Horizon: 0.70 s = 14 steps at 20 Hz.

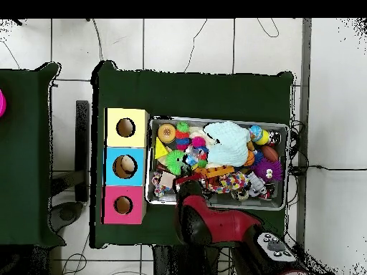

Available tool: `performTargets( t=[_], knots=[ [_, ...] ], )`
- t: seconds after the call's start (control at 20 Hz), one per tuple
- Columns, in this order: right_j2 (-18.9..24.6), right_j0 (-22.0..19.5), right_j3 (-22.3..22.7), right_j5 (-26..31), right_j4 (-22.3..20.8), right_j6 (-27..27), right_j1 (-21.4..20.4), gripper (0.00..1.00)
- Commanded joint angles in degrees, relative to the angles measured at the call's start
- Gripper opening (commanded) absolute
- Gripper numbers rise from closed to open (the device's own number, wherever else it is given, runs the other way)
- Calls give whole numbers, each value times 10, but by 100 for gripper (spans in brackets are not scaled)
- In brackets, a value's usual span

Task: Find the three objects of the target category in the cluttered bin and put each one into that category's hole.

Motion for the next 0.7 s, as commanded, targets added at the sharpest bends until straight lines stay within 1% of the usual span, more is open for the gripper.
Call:
performTargets(
  t=[0.05, 0.55, 0.7],
  knots=[
    [52, 3, -54, 83, 40, 110, -23, 0],
    [49, 14, -33, 136, 66, 112, -77, 0],
    [43, 24, -24, 152, 80, 116, -95, 0]
  ],
)
